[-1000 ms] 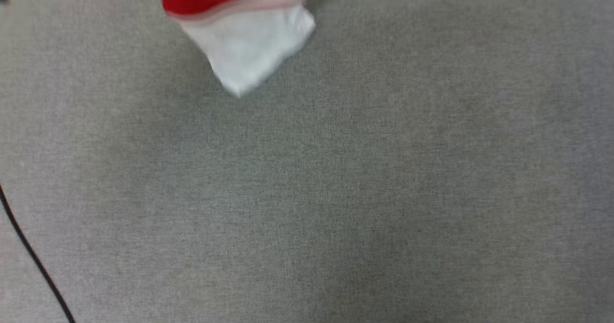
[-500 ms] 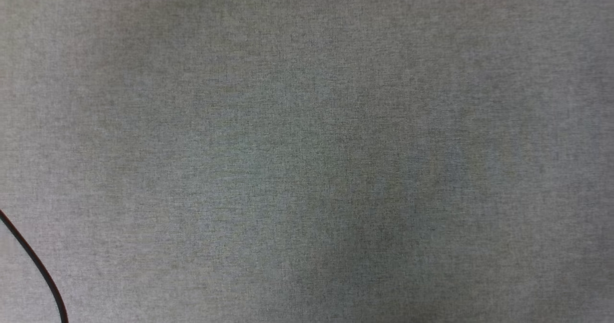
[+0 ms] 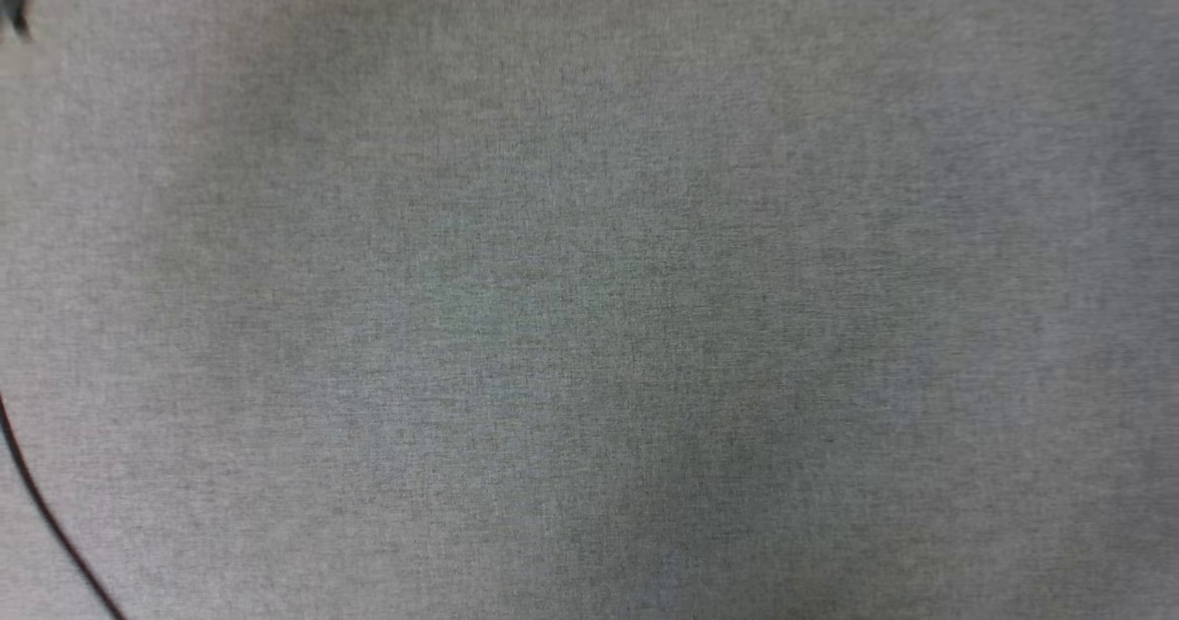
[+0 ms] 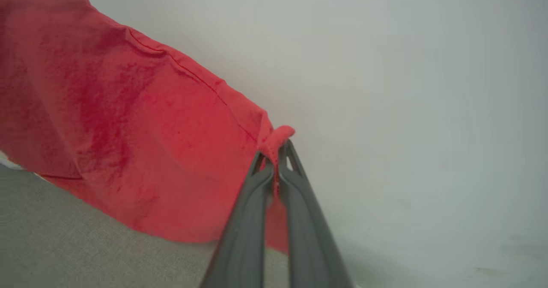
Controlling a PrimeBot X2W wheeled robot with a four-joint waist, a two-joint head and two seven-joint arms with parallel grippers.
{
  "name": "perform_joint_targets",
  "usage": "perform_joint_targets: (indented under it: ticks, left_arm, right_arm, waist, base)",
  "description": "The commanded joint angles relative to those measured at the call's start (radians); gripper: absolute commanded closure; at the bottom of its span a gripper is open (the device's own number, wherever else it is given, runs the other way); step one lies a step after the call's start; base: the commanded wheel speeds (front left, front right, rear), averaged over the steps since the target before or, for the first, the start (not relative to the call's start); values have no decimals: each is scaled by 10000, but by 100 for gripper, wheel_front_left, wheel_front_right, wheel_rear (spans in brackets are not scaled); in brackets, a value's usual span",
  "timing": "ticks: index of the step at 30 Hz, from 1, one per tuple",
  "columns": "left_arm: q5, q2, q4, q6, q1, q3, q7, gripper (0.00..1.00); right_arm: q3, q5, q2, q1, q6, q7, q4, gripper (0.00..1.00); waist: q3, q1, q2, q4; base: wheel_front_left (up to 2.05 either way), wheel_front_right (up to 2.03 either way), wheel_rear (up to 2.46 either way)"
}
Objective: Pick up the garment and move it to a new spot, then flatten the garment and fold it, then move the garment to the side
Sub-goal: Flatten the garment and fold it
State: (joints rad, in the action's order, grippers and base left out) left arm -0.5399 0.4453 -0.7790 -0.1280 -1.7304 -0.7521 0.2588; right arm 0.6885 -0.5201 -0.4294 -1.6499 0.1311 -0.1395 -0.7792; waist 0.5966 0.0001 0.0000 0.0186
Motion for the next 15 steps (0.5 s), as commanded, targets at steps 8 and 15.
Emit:
perform_joint_targets:
  ticks: [8,15]
  left_arm:
    - [-306,372,1077,43,3028,156,71,100]
    - [-426,715,2806,830,6612,389,63,100]
  right_arm:
    - [1513,-958,-368,2147,-7,526,200,100]
    - [2604,-1849,-955,4359,-7,970,840,100]
  waist:
    - [-1001,-1,0,28]
    - [-2126,-1,0,37]
  base:
    - [0,0,0]
    - [0,0,0]
